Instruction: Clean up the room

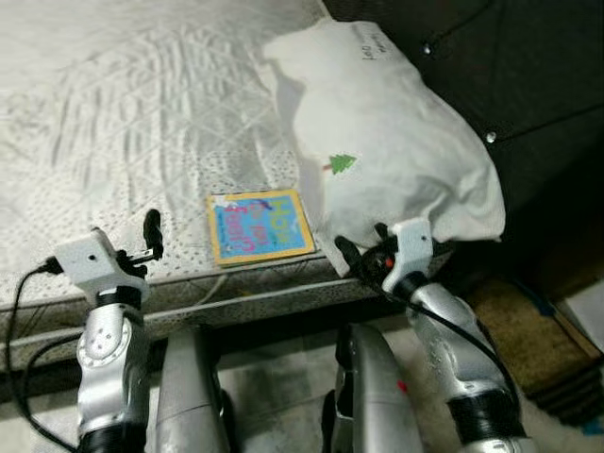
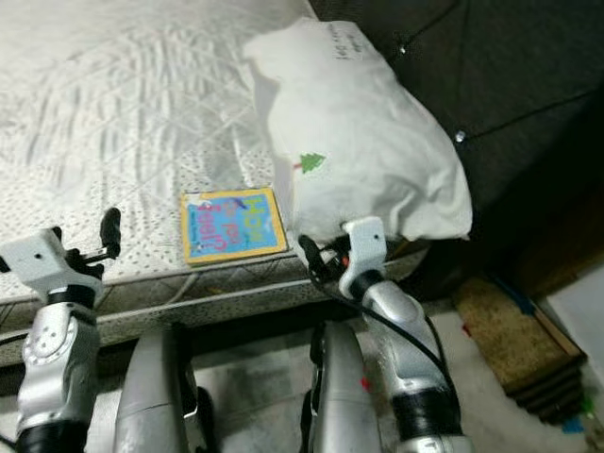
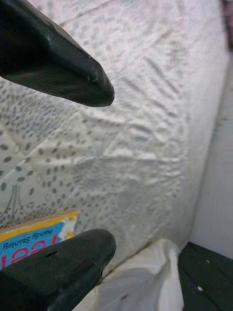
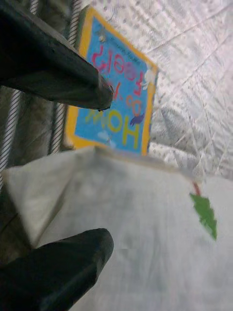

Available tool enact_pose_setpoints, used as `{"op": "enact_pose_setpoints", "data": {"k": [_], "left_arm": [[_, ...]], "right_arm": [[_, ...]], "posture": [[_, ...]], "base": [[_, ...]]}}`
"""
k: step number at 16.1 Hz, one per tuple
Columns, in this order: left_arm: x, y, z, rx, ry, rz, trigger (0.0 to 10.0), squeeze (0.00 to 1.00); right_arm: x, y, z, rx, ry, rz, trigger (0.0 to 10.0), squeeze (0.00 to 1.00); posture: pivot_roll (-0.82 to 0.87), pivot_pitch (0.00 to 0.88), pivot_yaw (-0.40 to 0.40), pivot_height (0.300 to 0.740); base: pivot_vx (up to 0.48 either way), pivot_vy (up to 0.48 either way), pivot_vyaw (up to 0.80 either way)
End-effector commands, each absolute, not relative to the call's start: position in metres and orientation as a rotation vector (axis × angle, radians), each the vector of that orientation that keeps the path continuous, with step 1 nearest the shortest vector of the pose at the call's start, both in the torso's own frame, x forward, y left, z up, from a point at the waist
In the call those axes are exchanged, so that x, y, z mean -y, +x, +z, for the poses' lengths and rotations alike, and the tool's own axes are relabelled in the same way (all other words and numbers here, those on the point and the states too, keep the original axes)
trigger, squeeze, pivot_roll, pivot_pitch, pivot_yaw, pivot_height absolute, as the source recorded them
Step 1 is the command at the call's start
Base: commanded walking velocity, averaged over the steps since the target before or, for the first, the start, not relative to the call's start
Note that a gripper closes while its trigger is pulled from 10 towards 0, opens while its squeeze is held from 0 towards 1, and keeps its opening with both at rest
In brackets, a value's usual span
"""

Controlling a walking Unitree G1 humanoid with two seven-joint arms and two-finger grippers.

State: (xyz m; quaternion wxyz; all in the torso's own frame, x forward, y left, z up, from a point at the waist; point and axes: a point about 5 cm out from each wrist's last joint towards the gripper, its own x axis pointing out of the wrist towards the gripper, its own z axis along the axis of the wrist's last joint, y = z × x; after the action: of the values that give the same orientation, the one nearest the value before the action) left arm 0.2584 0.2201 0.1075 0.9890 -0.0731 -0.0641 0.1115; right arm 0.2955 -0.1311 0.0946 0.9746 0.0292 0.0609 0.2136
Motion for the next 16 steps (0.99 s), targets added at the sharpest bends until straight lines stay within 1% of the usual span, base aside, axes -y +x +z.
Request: {"op": "enact_pose_setpoints", "data": {"k": [1,2,4,5,6,9,11,12,13,14,16], "left_arm": [[-0.22,0.252,0.107,0.103,-0.126,0.234,10.0,1.0],[-0.222,0.247,0.111,0.111,-0.087,0.247,10.0,1.0],[-0.218,0.242,0.114,0.092,-0.055,0.246,10.0,1.0],[-0.217,0.241,0.113,0.085,-0.055,0.246,10.0,0.75],[-0.214,0.241,0.113,0.075,-0.046,0.235,10.0,0.0],[-0.212,0.24,0.112,0.049,-0.008,0.237,10.0,0.0],[-0.213,0.239,0.108,0.014,-0.007,0.244,10.0,0.0],[-0.214,0.241,0.105,0.002,-0.02,0.249,10.0,0.0],[-0.214,0.244,0.107,0.018,0.006,0.255,10.0,0.0],[-0.212,0.251,0.105,-0.016,0.018,0.248,10.0,0.0],[-0.206,0.257,0.107,0.002,0.024,0.221,10.0,0.0]], "right_arm": [[0.132,0.3,0.099,-0.094,0.079,0.413,10.0,0.0],[0.127,0.306,0.107,-0.045,0.098,0.416,10.0,0.0],[0.123,0.313,0.11,-0.034,0.101,0.412,10.0,0.0],[0.121,0.315,0.109,-0.035,0.105,0.41,10.0,0.0],[0.12,0.317,0.109,-0.034,0.106,0.409,10.0,0.0],[0.119,0.322,0.11,-0.023,0.114,0.4,10.0,0.0],[0.118,0.324,0.106,-0.024,0.117,0.388,10.0,0.0],[0.118,0.325,0.104,-0.028,0.118,0.382,10.0,0.0],[0.118,0.327,0.104,-0.026,0.119,0.373,10.0,0.0],[0.119,0.33,0.105,-0.021,0.119,0.365,10.0,0.0],[0.122,0.332,0.106,-0.014,0.114,0.361,10.0,0.0]], "posture": [[0.01,0.082,-0.033,0.552],[0.02,0.076,-0.027,0.552],[0.03,0.063,-0.027,0.577],[0.04,0.05,-0.031,0.587],[0.04,0.043,-0.033,0.597],[0.05,0.018,-0.028,0.637],[0.04,0.0,-0.008,0.657],[0.05,0.0,-0.011,0.667],[0.05,0.0,-0.012,0.677],[0.04,0.0,-0.014,0.697],[0.03,0.0,-0.024,0.727]], "base": [[0.0,0.0,0.0],[0.0,0.0,0.0],[0.0,0.0,0.0],[0.0,0.0,0.0],[0.0,0.0,0.0],[0.0,0.0,0.0],[0.0,0.0,0.0],[0.0,0.0,0.0],[0.0,0.0,0.0],[0.0,0.0,0.0],[0.0,0.0,0.0]]}}
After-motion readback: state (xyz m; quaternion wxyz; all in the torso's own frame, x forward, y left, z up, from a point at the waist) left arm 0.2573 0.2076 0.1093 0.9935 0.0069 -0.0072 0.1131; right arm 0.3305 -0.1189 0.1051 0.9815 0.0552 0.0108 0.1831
